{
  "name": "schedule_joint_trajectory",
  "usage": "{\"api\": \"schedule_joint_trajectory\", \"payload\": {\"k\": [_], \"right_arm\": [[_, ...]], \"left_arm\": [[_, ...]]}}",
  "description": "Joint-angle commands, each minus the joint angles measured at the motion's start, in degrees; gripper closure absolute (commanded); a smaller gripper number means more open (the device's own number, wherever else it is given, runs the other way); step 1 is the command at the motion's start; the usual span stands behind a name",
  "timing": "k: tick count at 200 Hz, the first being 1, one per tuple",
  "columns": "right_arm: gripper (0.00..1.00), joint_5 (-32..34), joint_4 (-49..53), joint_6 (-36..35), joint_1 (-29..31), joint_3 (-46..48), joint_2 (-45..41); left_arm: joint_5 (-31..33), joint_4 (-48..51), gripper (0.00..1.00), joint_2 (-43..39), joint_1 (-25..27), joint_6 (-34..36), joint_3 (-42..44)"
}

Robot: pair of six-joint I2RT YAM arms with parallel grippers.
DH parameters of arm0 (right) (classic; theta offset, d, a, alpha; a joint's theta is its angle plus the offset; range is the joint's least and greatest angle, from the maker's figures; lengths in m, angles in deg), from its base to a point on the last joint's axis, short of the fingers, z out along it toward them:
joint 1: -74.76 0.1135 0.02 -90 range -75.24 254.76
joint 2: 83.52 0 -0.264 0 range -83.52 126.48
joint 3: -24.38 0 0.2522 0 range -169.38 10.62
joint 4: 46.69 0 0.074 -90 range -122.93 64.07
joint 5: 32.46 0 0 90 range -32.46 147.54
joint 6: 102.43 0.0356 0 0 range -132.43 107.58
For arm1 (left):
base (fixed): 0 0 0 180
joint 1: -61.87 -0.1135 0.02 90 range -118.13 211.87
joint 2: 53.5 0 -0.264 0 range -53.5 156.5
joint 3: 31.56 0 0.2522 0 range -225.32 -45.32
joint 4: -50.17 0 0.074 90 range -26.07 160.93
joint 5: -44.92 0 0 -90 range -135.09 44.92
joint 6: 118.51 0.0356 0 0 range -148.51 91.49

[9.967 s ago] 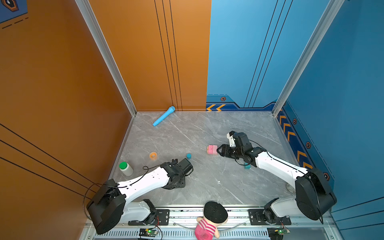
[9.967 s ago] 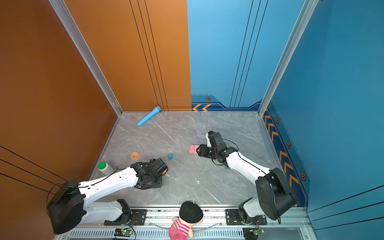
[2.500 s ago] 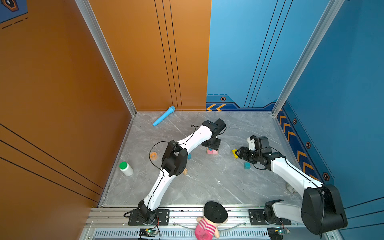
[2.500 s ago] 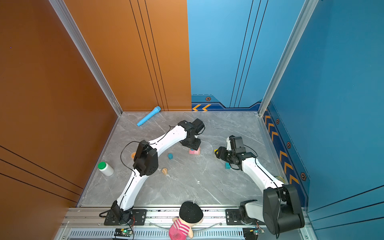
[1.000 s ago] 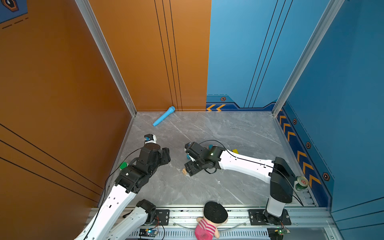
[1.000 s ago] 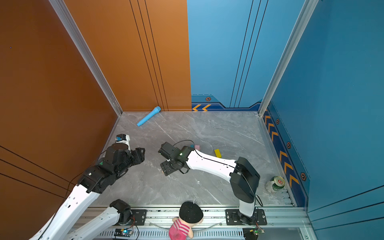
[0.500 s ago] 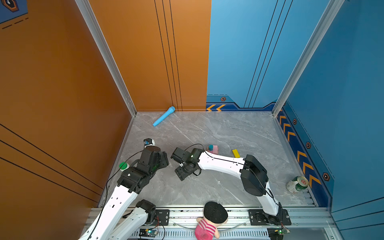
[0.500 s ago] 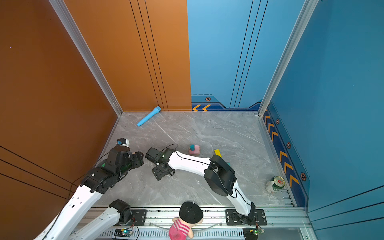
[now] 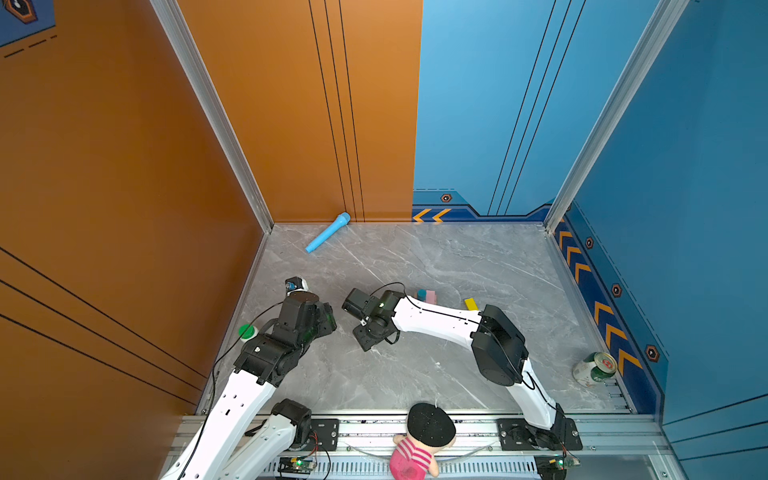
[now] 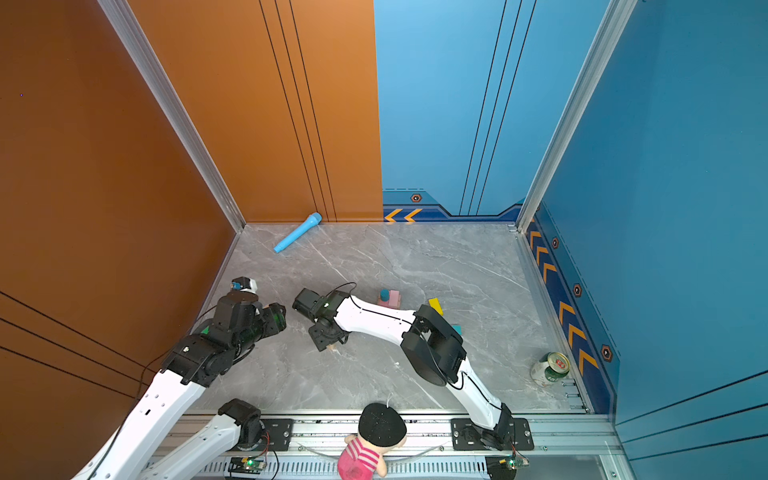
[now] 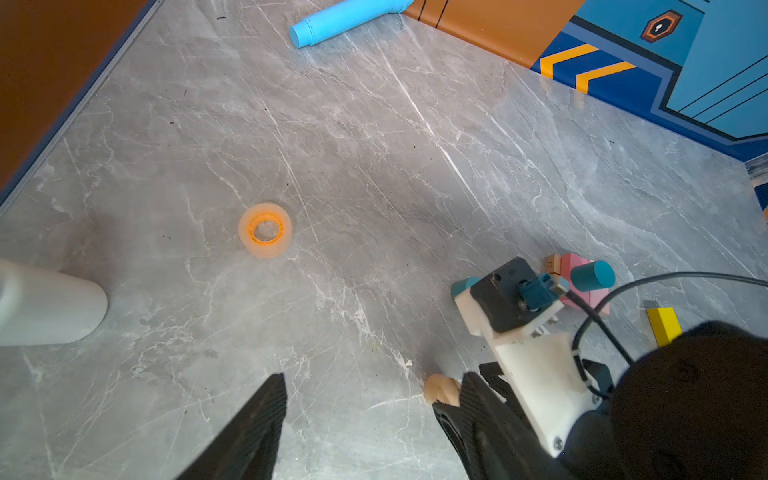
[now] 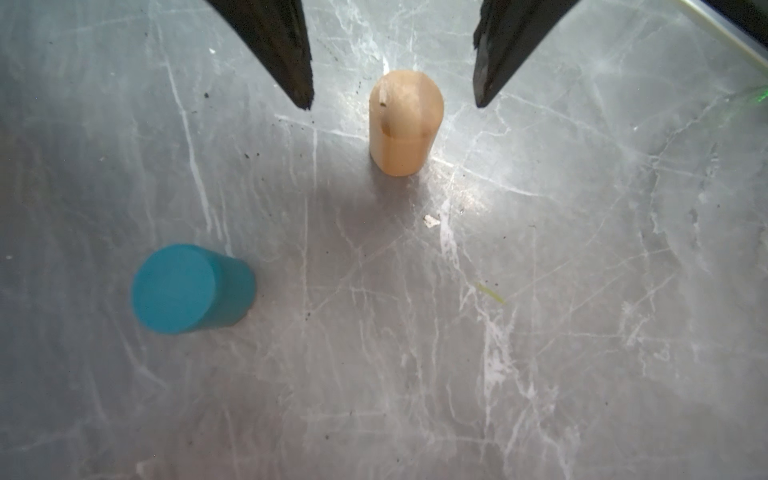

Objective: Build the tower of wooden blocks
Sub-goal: 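Lower the right gripper around the beige wooden cylinder and close it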

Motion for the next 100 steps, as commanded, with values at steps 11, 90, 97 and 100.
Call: {"api": "schedule_joint_trajectory", "payload": {"k": [11, 90, 97, 100], "right_arm": [[0.38, 0.1, 0.2, 0.5, -0.1, -1.7, 1.8], [0.45, -1.1, 0.3, 0.5, -0.1, -2.1, 3.2], [0.47, -1.2, 0.3, 0.5, -0.1, -2.2, 3.3], [0.47, -1.2, 0.3, 0.5, 0.0, -2.2, 3.4]], "left_arm": [[-1.4, 1.0, 0.32, 0.0, -0.8, 0.3, 0.7], [-2.1, 0.9, 0.31, 0.6, -1.3, 0.3, 0.9], [-2.2, 0.8, 0.32, 0.7, -1.4, 0.3, 0.9], [-2.2, 0.8, 0.32, 0.7, -1.4, 0.3, 0.8]]}}
